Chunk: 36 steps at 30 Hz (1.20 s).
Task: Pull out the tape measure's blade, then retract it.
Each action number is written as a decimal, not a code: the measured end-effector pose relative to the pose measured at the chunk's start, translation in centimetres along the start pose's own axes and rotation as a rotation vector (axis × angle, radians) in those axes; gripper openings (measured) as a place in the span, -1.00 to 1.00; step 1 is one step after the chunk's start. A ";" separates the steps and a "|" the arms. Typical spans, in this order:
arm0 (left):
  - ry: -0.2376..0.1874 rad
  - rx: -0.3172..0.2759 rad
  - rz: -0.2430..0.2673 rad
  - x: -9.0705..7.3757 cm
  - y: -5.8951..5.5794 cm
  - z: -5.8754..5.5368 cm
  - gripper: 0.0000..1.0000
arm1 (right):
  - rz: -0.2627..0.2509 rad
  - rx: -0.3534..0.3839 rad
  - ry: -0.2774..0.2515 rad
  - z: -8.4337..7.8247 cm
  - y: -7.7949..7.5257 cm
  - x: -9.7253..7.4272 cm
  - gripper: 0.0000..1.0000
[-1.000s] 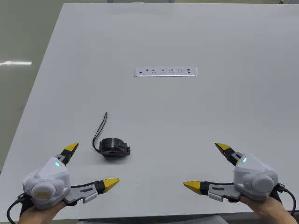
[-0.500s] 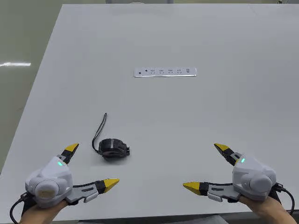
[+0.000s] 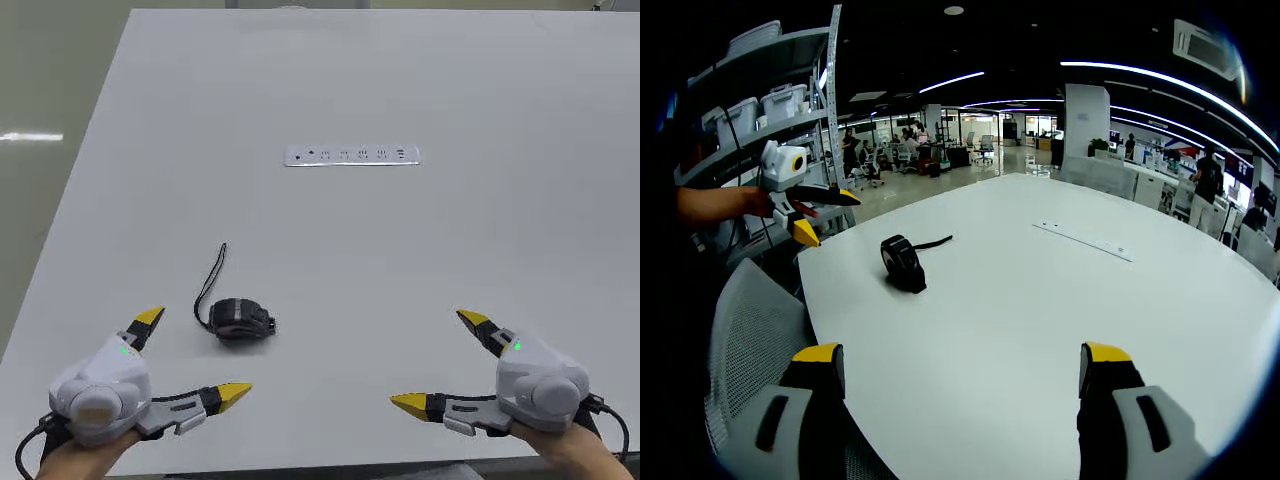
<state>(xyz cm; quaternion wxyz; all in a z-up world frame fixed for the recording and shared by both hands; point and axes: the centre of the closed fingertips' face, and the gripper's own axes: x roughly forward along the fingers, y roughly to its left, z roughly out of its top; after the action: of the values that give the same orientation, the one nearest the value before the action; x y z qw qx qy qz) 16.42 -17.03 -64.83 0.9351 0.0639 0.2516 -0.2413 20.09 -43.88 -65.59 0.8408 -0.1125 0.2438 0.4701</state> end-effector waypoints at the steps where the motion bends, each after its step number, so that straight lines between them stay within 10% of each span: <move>1: 0.001 0.001 0.000 0.0 0.0 0.0 0.98 | 0.000 0.001 0.000 0.0 0.0 0.0 0.99; 36: 0.062 0.099 -0.076 1.2 1.1 -0.1 0.87 | 0.034 -0.040 0.001 0.4 -0.9 0.1 0.85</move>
<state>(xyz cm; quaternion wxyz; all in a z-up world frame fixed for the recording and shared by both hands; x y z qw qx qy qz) 17.88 -16.53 -65.54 0.9127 0.1081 0.2706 -0.2866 21.02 -44.14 -65.30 0.8301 -0.1252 0.2367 0.4891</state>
